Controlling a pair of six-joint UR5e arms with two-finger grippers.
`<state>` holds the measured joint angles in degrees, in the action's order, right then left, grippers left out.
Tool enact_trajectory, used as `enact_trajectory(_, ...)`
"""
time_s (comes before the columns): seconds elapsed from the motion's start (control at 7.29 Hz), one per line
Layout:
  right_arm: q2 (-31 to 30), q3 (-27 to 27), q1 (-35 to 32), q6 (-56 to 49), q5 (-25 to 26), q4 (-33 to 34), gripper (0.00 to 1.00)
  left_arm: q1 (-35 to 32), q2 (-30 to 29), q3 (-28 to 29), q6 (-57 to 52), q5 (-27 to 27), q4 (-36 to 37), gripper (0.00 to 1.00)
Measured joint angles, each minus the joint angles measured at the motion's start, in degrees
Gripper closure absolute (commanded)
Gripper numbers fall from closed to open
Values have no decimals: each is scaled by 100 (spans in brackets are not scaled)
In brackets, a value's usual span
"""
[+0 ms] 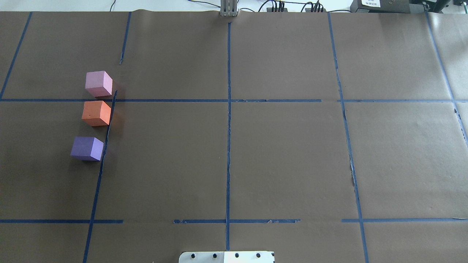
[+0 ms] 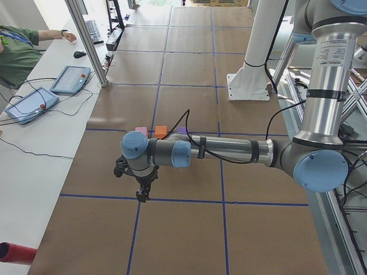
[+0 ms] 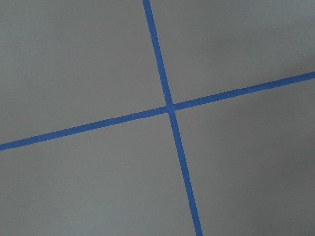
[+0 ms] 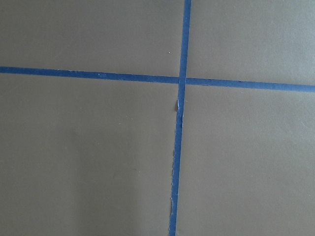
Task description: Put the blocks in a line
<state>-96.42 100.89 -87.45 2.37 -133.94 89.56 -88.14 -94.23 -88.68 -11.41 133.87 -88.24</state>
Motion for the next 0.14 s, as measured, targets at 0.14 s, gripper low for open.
enact_trajectory(0.14,0,-1,0,0,0,0,0,1,6,-4,4,4,-6,0)
